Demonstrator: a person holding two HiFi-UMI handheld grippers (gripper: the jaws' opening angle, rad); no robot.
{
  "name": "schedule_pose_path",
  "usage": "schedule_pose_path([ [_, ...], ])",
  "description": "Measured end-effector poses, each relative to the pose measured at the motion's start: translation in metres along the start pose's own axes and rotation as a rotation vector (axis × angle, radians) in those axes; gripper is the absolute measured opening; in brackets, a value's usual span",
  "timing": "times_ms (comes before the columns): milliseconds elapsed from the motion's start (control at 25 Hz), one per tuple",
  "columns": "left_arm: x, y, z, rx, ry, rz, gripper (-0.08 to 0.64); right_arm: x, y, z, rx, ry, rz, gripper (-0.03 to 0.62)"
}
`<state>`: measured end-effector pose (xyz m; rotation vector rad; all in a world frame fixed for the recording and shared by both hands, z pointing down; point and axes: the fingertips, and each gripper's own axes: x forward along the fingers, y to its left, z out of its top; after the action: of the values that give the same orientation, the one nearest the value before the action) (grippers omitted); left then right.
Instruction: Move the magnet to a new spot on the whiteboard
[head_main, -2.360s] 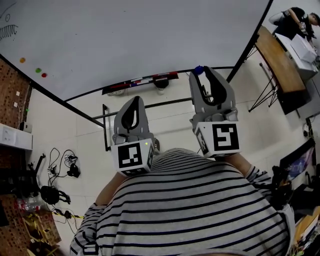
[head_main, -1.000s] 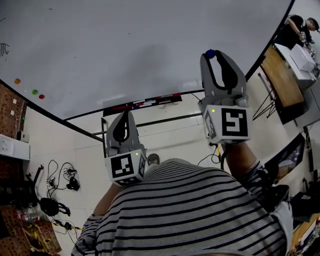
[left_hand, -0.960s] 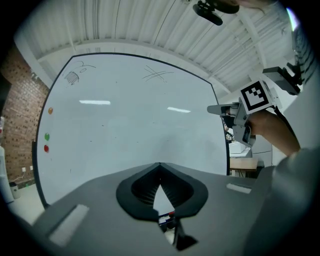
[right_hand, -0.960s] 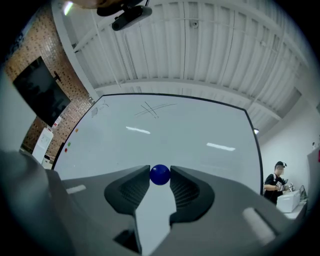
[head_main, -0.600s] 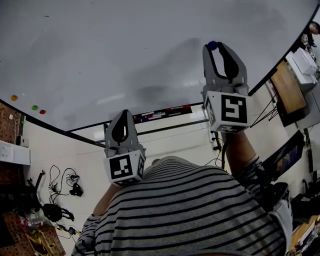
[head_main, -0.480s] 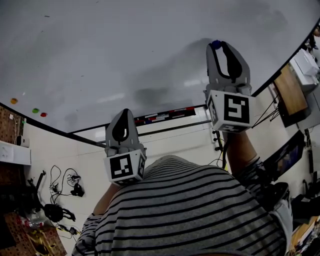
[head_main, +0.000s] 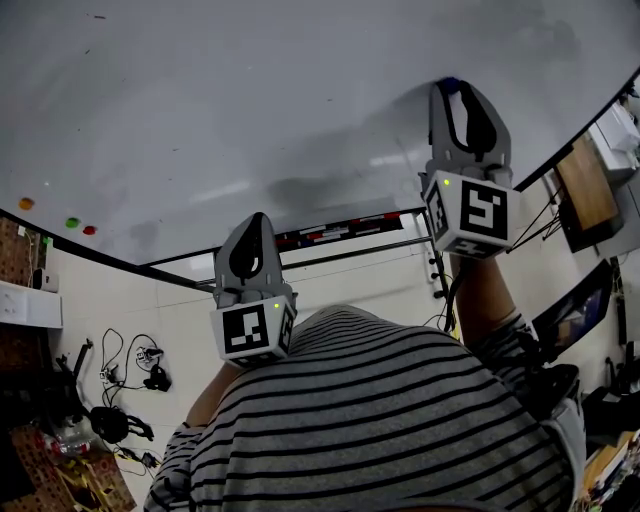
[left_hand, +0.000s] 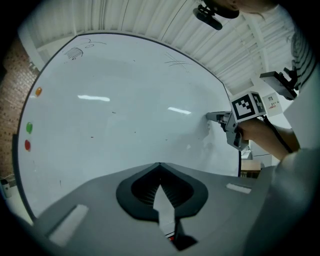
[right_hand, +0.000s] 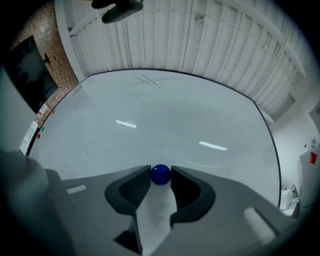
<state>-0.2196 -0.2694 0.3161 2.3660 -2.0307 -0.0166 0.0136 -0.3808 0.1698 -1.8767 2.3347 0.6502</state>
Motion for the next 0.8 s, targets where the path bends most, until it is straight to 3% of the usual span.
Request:
schedule_pose_path([
  [200,-0.007,-0.004,-0.004,0.003,0.000,-0.003,0.015,-0.010,0.003,0.001,0.028,-0.006,0.023,0.118],
  [480,-0.045,-0.051,-0.006,0.017,-0.014,-0.023,0.015,-0.090,0.004,0.023,0.085,-0.035,0.086,0.112],
  [800,-0.110,-0.146,-0.013,0.023,-0.002,-0.016,0.015,-0.209,-0.015,0.014,0.193,0.029,0.174,0.003],
])
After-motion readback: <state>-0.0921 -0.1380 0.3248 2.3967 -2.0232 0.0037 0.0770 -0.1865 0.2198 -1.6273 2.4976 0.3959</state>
